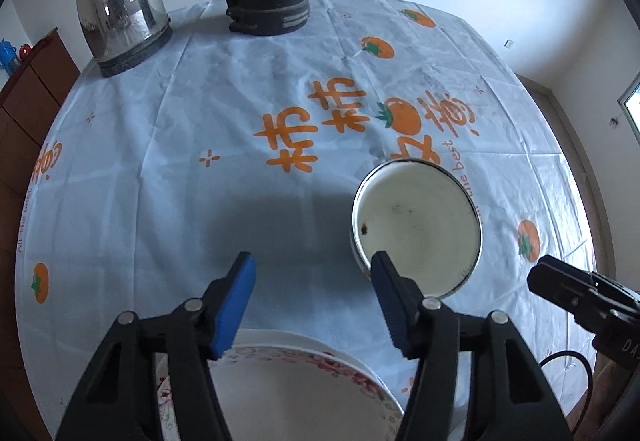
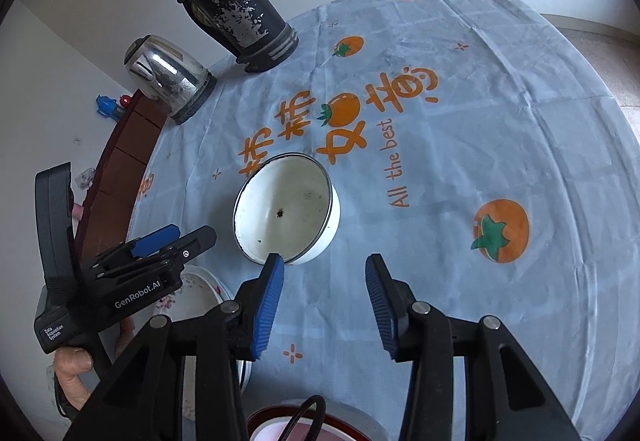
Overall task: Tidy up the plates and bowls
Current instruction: 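Close the right gripper on the white enamel bowl rim, then carry the enamel bowl with the right gripper over the red bowl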
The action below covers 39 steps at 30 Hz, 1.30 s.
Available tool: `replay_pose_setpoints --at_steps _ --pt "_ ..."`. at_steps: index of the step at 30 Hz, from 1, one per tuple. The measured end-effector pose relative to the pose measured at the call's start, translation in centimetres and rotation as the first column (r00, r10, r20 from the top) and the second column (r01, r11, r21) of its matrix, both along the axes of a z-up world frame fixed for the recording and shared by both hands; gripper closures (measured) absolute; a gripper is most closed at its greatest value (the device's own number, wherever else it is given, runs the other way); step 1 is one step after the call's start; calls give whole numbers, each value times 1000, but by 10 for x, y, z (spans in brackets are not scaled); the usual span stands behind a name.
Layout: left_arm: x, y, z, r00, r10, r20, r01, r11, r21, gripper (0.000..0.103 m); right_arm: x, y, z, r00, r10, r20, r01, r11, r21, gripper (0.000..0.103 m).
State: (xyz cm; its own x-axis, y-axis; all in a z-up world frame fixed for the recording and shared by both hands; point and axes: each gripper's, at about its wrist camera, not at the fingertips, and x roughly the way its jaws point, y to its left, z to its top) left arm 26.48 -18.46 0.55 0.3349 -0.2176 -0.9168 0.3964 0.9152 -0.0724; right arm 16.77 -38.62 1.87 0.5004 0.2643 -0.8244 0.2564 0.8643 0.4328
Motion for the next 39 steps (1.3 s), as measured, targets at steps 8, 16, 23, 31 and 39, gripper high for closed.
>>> replay_pose_setpoints --at_steps 8,16,23,31,39 --pt "22 -14 -16 999 5 -42 -5 1000 -1 51 26 -6 -21 999 -15 -45 18 997 69 62" --pt "35 -22 -33 996 -5 -91 5 1000 -2 62 52 4 -41 996 16 -84 -11 998 58 75" --pt "37 -32 -45 992 -12 -125 7 999 -43 93 64 11 -50 994 28 -109 -24 999 39 87" --pt "25 -31 -33 995 -16 -102 9 997 -73 99 57 11 -46 995 8 -99 -4 999 39 90" --pt "-16 -30 11 998 -59 -10 58 994 -96 99 19 20 -4 999 17 -28 -18 999 -38 91"
